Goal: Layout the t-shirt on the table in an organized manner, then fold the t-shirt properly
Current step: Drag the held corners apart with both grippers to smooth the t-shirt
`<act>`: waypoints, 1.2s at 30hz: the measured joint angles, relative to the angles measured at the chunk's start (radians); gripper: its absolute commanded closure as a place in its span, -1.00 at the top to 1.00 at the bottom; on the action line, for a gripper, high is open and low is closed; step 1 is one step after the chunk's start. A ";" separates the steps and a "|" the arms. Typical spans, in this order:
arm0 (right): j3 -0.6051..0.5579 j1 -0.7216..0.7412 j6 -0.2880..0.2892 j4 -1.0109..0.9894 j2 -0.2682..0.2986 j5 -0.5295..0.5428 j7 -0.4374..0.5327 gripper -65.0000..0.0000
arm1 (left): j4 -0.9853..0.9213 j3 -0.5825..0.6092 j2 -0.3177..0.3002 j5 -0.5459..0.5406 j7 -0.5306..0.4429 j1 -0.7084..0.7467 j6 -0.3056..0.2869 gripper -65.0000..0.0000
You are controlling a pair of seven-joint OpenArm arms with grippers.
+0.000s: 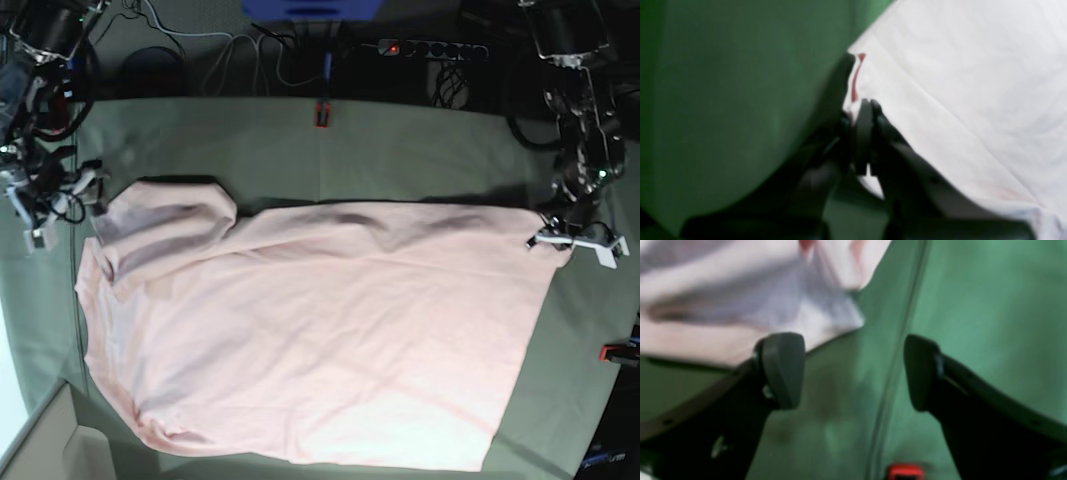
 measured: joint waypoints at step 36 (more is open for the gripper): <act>0.010 -0.147 -0.014 0.106 -0.069 -0.008 0.043 -1.00 | 0.076 -0.008 -0.002 -0.004 -0.002 0.066 0.000 -1.00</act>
